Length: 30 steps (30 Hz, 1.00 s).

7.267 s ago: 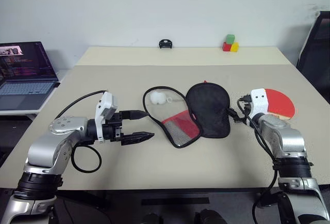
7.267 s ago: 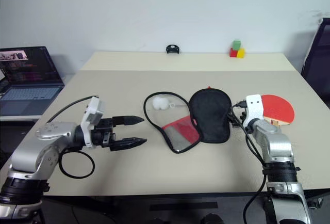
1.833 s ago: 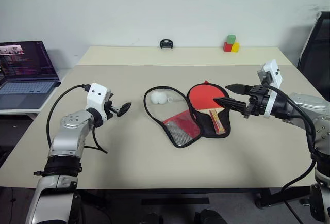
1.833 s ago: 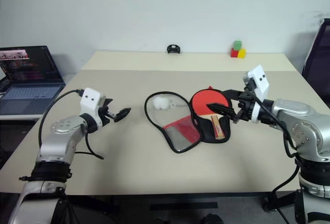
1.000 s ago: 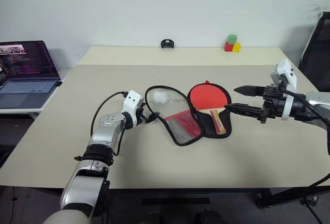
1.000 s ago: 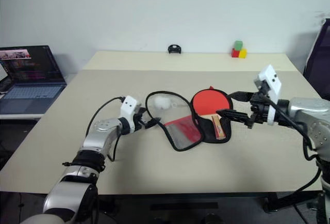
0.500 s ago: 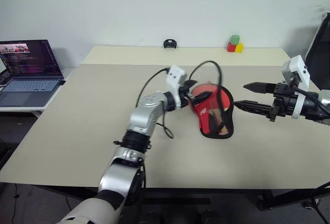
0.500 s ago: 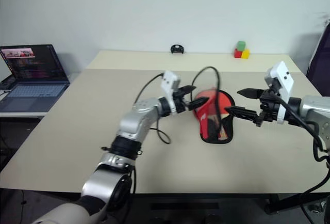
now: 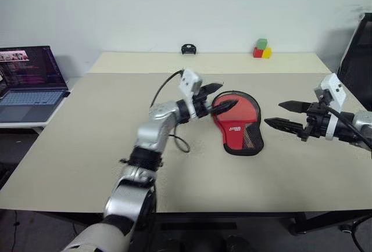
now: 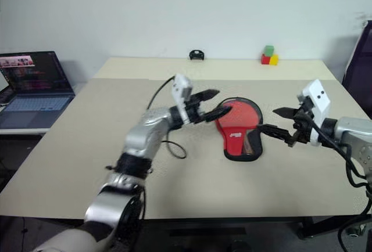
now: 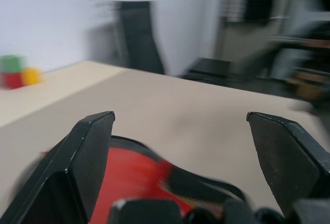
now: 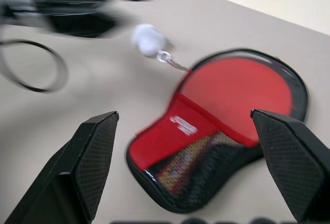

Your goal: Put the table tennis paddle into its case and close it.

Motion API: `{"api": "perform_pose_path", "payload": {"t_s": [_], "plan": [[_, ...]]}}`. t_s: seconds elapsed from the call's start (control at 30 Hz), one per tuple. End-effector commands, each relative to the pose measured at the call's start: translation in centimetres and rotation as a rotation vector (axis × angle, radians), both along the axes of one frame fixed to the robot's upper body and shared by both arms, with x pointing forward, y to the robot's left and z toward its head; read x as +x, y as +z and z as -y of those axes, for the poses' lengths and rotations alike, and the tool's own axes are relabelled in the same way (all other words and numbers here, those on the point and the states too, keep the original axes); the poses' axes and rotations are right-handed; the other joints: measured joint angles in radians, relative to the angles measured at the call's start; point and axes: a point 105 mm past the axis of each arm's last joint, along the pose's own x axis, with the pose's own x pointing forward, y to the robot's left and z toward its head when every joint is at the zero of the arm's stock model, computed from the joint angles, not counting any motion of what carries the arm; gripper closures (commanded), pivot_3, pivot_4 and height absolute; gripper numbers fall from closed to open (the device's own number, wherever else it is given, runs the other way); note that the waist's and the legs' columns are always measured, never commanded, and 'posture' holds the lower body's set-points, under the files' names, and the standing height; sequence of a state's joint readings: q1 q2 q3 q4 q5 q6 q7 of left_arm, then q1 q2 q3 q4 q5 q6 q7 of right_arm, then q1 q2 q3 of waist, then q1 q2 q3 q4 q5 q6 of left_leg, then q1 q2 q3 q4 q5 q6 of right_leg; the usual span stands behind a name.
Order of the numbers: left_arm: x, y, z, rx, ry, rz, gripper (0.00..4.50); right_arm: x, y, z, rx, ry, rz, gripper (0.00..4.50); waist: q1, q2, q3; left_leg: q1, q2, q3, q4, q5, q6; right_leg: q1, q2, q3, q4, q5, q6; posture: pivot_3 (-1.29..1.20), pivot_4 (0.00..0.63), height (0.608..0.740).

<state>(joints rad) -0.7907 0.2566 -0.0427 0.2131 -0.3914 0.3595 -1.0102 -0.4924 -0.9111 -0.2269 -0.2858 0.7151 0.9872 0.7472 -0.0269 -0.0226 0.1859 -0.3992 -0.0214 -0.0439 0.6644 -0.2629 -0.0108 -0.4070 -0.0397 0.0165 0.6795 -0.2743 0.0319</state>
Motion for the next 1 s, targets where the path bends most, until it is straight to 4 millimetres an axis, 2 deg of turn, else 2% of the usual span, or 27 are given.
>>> {"api": "perform_pose_path", "payload": {"t_s": [0.03,0.17,0.27,0.5,0.6,0.8,1.0], "plan": [[-2.9,0.7,-2.0,0.067,-0.065,0.048,0.00,1.2,-0.6,0.8,-0.011,-0.060,0.002,0.01,-0.001,0.000,0.000,0.001,0.000,0.000,0.000,0.000,0.000,0.000,0.000,0.000,0.000,0.000,0.000,0.00,0.150,0.740],[-2.6,-0.7,-5.2,0.176,0.057,0.025,0.00,3.4,-1.4,1.4,0.010,-0.141,-0.005,0.01,0.000,0.000,0.000,0.001,0.000,-0.001,0.001,0.000,0.000,0.002,0.000,-0.001,0.001,0.000,0.000,0.00,0.150,0.740],[-1.7,-1.3,-7.5,0.217,0.179,0.017,0.00,5.2,-2.3,1.7,0.042,-0.205,-0.034,0.01,0.000,0.000,0.000,0.001,-0.001,-0.001,0.001,0.000,0.000,0.002,0.000,-0.002,0.001,0.001,0.000,0.00,0.150,0.740],[-1.6,-1.0,-9.6,0.209,0.265,0.006,0.00,8.4,-4.3,2.0,0.088,-0.312,-0.093,0.01,0.000,0.000,0.000,0.000,-0.001,-0.001,0.001,0.000,0.000,0.001,0.000,-0.001,0.000,0.001,0.000,0.00,0.150,0.740],[-1.7,-0.7,-11.0,0.218,0.312,0.008,0.00,10.2,-6.4,1.8,0.095,-0.366,-0.148,0.01,-0.004,0.000,0.000,0.000,-0.001,0.000,0.001,0.000,0.000,0.001,0.000,-0.001,0.000,0.001,0.000,0.00,0.150,0.740],[-2.0,-0.4,-11.6,0.219,0.328,0.005,0.00,10.7,-7.8,0.8,0.143,-0.331,-0.228,0.01,-0.004,0.000,0.000,0.000,-0.001,0.000,0.000,0.000,0.000,0.000,0.000,-0.001,0.000,0.001,0.000,0.00,0.150,0.740],[-2.0,-0.2,-11.8,0.224,0.334,0.006,0.00,10.8,-9.0,-0.4,0.117,-0.290,-0.260,0.01,-0.004,0.000,0.000,0.000,-0.001,0.000,0.000,0.000,0.000,0.000,0.000,-0.001,0.000,0.001,0.000,0.00,0.150,0.740]]}}
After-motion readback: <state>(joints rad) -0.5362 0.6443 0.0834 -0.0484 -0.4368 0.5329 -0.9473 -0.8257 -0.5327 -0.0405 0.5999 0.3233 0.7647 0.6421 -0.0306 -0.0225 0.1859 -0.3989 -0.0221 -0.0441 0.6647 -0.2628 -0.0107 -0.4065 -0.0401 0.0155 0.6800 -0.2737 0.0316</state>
